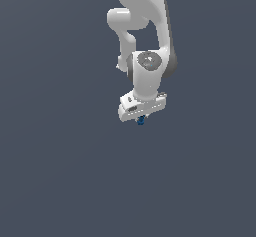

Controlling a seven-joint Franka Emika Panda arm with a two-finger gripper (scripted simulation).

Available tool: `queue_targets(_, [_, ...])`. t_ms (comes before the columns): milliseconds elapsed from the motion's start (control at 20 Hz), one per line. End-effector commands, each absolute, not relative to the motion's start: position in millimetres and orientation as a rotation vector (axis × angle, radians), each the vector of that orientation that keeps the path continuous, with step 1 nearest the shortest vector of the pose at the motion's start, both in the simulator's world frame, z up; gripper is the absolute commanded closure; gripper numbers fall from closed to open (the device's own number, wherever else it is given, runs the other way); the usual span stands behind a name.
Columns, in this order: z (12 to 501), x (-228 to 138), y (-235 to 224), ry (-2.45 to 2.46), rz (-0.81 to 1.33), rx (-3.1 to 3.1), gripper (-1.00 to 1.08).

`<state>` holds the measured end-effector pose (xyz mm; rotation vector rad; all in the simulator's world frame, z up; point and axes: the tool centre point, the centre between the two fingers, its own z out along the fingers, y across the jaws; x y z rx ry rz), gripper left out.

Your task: Pick up the object and move it to a goal position.

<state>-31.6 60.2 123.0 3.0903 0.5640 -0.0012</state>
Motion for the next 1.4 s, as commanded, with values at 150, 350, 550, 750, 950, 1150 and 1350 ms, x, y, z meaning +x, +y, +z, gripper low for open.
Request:
queue_targets(150, [169.9, -52.3, 52.9, 0.564, 0.000, 3.090, 1.08])
queue_targets(350, [205.3, -67.7, 47.6, 0.564, 0.000, 3.090, 1.08])
queue_targets(550, [242.3, -83.5, 42.1, 0.564, 0.000, 3.091, 1.08])
queue_targets(750, [281.8, -99.9, 36.2, 0.565, 0.000, 3.091, 1.08])
queue_targets(950, [318.4, -114.7, 30.6, 0.565, 0.000, 3.092, 1.08])
queue_targets(1150, [349.7, -126.8, 25.9, 0.565, 0.000, 3.092, 1.08])
queue_targets(1350, [374.0, -135.6, 22.1, 0.565, 0.000, 3.092, 1.08])
